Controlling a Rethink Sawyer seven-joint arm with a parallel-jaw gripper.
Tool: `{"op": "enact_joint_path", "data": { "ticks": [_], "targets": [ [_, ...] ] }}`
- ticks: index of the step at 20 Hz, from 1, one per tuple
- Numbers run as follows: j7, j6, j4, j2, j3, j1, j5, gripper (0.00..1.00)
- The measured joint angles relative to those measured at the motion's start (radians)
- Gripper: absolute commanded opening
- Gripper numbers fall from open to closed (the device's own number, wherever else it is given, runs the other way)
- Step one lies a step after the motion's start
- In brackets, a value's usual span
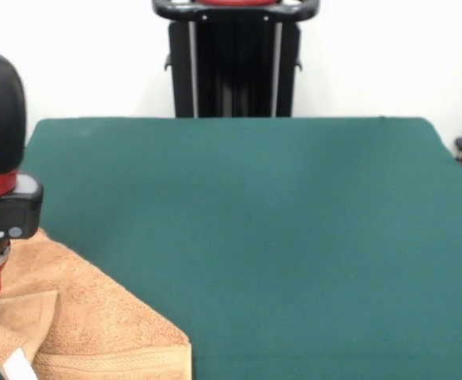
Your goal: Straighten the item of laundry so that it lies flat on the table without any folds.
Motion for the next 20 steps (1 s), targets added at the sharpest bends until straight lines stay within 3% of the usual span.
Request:
{"op": "enact_joint_path", "data": {
  "ticks": [7, 20],
  "targets": [
    [0.0, -0.164, 0.004, 0.006, -0.032, 0.054, -0.107, 0.0],
    [0.0, -0.178, 0.008, 0.006, -0.033, 0.054, -0.12, 0.0]
  ]
}}
